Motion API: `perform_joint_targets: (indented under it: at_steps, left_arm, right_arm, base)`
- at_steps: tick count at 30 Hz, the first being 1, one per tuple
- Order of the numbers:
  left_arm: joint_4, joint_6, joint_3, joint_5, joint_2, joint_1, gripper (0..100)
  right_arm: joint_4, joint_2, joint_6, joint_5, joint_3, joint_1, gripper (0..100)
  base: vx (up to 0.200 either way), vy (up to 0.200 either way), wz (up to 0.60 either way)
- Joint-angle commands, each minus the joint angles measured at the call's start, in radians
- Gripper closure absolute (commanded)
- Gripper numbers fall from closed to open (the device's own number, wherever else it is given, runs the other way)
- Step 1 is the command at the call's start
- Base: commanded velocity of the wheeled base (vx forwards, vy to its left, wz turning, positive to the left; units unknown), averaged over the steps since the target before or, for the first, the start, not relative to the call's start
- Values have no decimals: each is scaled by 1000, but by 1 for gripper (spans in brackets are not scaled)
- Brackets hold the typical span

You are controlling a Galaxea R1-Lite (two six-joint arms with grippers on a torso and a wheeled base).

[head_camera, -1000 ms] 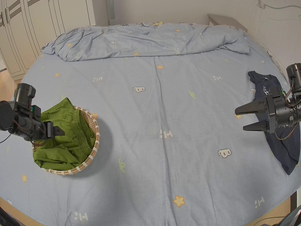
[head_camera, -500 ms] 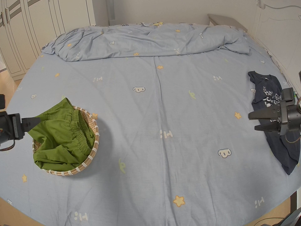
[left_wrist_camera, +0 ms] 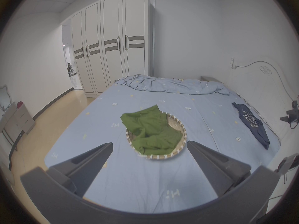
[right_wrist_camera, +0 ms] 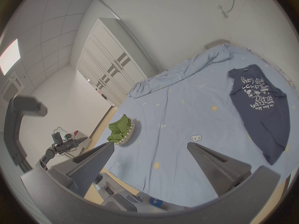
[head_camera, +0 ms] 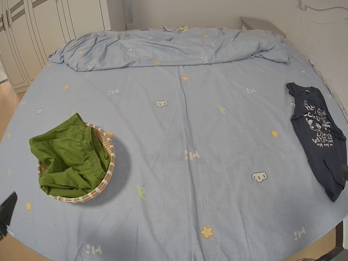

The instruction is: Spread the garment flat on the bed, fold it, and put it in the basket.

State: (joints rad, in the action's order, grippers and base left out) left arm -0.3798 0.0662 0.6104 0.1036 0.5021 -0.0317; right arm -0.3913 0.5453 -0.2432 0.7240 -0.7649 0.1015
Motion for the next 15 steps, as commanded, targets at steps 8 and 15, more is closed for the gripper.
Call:
perform_joint_targets:
  at_steps: [8,15]
  left_arm:
    - [-47,6,-311,-88,-452,12,0]
    - [-31,-5,-391,-188,-502,29,0]
  right_arm:
    - [-238,-452,25,2,128,-143,0]
    - [-241,-539,154,-97,279,-105,0]
  base:
    - [0,0,0]
    - [0,0,0]
